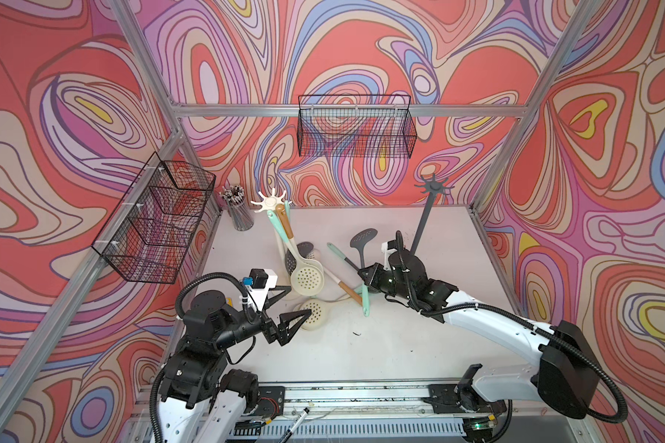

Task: Hang the skimmer on the kitchen utensil rack
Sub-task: Pick up the skimmer from the center of the board.

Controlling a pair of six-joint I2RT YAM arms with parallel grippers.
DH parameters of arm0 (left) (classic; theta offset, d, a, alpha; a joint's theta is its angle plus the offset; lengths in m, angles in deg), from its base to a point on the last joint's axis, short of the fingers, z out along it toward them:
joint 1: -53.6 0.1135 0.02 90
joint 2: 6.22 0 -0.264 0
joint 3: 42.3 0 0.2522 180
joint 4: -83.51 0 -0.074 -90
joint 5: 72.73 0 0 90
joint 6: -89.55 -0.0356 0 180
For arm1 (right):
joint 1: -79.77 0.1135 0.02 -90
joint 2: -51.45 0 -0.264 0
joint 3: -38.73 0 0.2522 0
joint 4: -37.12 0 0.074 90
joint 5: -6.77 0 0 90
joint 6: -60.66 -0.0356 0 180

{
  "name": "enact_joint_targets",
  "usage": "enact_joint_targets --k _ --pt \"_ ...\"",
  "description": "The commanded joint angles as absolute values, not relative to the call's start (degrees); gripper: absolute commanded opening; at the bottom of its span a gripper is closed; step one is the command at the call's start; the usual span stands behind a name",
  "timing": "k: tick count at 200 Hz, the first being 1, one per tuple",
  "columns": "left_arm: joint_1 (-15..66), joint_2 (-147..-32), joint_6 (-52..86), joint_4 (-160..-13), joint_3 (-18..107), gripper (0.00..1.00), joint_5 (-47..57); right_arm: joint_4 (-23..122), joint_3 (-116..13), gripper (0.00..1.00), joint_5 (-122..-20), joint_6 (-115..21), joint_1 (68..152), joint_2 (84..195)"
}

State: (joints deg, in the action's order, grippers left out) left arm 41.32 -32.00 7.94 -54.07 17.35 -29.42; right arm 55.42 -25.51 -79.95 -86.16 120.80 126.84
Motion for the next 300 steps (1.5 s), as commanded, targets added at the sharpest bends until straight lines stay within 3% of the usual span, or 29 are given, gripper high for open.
enact_joint_targets --k 1,60,145,198,223,252,263,300 --pt "41.52 -30.98 8.28 -61.12 18.13 0.98 -32.51 57.43 -26.01 0.04 -79.70 -89.94 120.08 124.65" --pt "34.70 -36.22 1.92 -62.53 18.04 0.90 -28.72 58.34 -25.82 0.01 -78.01 -95.72 118.03 120.89" --pt "8.71 -40.89 -6.69 -67.18 16.86 0.85 -0.76 62.37 -29.69 0.00 -75.29 -105.04 115.16 120.09" --pt "-1.80 -45.18 -17.96 -81.92 10.30 0.80 11.98 58.39 -28.66 0.00 -68.20 -117.20 113.21 122.24" --pt "-3.27 -50.17 -23.15 -89.44 8.88 0.76 16.86 54.81 -28.98 0.00 -64.70 -123.23 112.90 124.95" --pt "-3.27 -55.23 -27.83 -100.52 7.50 0.59 21.31 50.18 -29.06 0.00 -61.76 -130.27 112.73 128.17" --pt "-3.18 -57.22 -29.47 -102.98 7.78 0.57 22.92 48.81 -29.29 0.00 -61.36 -132.06 112.73 129.07" --pt "0.07 -61.88 -30.59 -104.57 10.12 0.46 17.18 43.42 -29.68 0.00 -59.78 -137.40 112.20 132.04"
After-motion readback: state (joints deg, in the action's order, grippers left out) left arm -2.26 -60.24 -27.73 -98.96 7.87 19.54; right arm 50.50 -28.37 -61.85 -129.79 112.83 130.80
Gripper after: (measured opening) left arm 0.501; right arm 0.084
